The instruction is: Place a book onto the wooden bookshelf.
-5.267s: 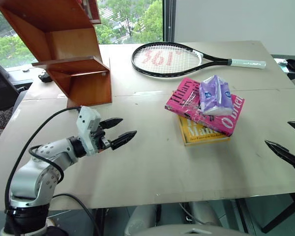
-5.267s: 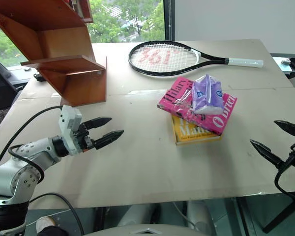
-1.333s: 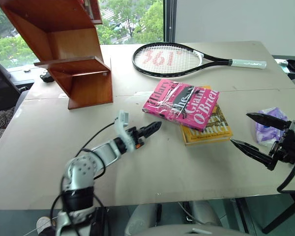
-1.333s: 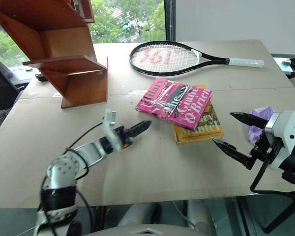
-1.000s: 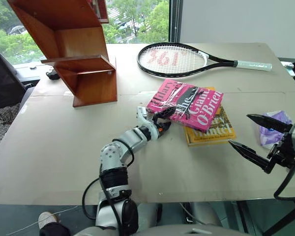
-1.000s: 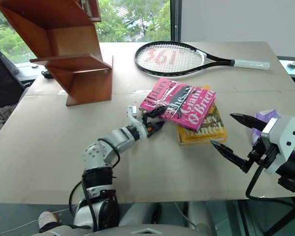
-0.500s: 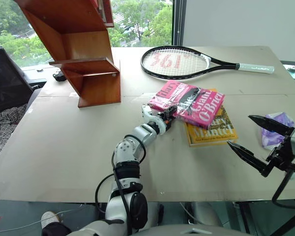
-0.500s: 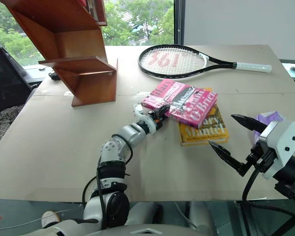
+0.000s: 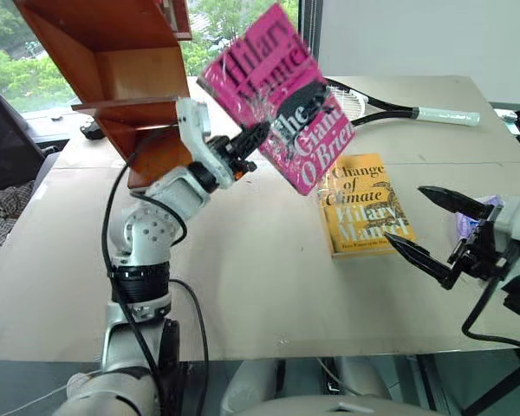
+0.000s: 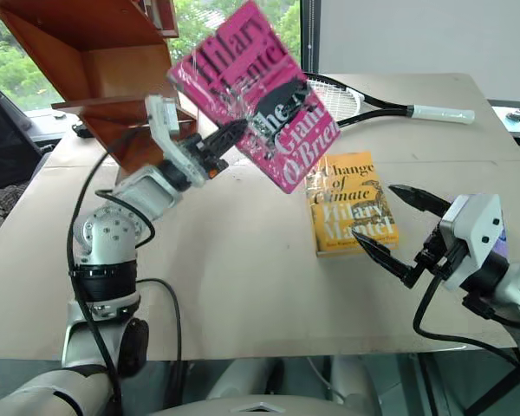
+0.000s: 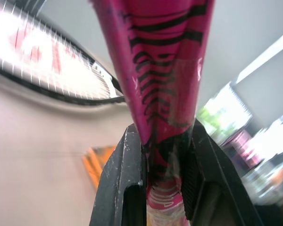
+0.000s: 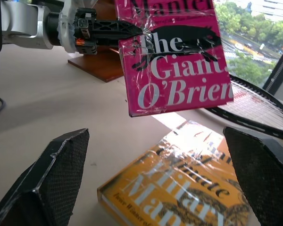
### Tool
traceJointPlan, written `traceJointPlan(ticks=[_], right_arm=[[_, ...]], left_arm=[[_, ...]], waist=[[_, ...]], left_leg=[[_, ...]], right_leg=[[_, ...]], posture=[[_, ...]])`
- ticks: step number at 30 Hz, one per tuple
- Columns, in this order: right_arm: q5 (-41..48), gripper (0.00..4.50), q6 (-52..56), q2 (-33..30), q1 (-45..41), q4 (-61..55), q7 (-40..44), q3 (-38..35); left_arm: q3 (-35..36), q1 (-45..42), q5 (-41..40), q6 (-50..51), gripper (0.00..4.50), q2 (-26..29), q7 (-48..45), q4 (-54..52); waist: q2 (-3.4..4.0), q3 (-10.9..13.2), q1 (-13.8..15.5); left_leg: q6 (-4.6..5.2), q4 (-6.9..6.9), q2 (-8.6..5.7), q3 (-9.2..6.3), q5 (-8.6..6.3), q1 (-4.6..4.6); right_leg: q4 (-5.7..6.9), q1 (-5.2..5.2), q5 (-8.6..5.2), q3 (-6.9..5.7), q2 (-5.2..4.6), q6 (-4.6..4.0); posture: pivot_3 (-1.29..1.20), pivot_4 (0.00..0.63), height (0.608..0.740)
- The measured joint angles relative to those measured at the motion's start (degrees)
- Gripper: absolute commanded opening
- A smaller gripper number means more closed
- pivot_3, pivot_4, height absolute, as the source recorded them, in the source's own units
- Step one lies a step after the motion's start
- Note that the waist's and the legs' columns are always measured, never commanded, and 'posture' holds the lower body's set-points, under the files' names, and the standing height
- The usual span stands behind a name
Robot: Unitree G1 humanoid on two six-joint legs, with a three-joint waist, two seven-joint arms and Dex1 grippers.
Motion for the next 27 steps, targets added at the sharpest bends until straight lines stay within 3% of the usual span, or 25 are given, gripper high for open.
traceJointPlan(ticks=[4, 7, 10, 14, 19, 23, 27], right_arm=[[-1.3, 4.50, -1.6, -0.3, -3.1, 3.7, 1.5, 1.5], [-2.7, 4.50, -3.2, -0.6, -5.5, 6.5, 3.2, 3.1], [-3.5, 4.50, -4.5, -0.7, -7.8, 9.0, 4.3, 3.4], [-3.9, 4.50, -6.1, -0.7, -10.3, 11.5, 4.9, 3.5], [-4.7, 4.50, -8.3, 0.4, -16.2, 16.2, 5.7, 5.2], [-3.9, 4.50, -9.2, 2.3, -21.8, 17.6, 5.2, 6.4], [-3.3, 4.50, -9.0, 2.8, -25.5, 16.3, 3.4, 7.1]], left_arm=[[-9.7, -4.7, 17.3, -12.0, 0.38, 9.3, -11.5, -1.0], [-17.8, -10.9, 36.1, -27.4, 0.38, 17.2, -16.2, -0.7], [-18.7, -17.6, 49.2, -37.5, 0.38, 23.8, -17.5, 0.4], [-18.6, -22.3, 54.0, -39.6, 0.38, 32.0, -25.2, 1.0], [-18.9, -30.3, 60.7, -33.5, 0.38, 42.8, -37.3, 8.2], [-21.2, -33.0, 68.1, -32.3, 0.38, 47.8, -44.5, 13.4], [-24.2, -33.0, 74.3, -32.2, 0.38, 48.8, -49.2, 19.0]], waist=[[0.04, 0.1, -0.4], [-0.02, 0.3, -0.6], [-0.02, 0.3, -1.0], [0.01, 0.3, -1.7], [0.02, 0.4, -2.8], [0.02, 0.4, -3.2], [-0.01, 0.5, -3.1]], left_leg=[[0.00, -0.16, 0.03, 0.09, 0.00, -0.02], [0.00, -0.24, 0.06, 0.09, 0.00, -0.10], [0.02, -0.32, 0.06, 0.11, -0.01, -0.15], [0.04, -0.38, 0.06, 0.08, -0.01, -0.21], [0.05, -0.33, 0.06, 0.15, -0.01, -0.38], [0.06, -0.23, 0.04, 0.13, -0.01, -0.49], [0.06, 0.06, 0.02, -0.15, -0.01, -1.01]], right_leg=[[-0.02, -0.14, 0.00, 0.10, 0.01, -0.01], [-0.04, -0.23, 0.00, 0.09, 0.02, -0.01], [-0.08, -0.30, 0.00, 0.14, 0.01, -0.01], [-0.09, -0.38, -0.01, 0.10, 0.00, -0.01], [0.08, -0.63, -0.01, 0.04, 0.07, 0.00], [0.07, -0.68, -0.01, -0.03, 0.07, 0.00], [0.13, -0.97, 0.00, -0.17, 0.06, 0.01]], posture=[[0.00, 0.150, 0.740], [0.00, 0.150, 0.740], [0.00, 0.150, 0.740], [0.00, 0.150, 0.740], [0.00, 0.150, 0.740], [0.00, 0.150, 0.740], [0.00, 0.150, 0.740]])
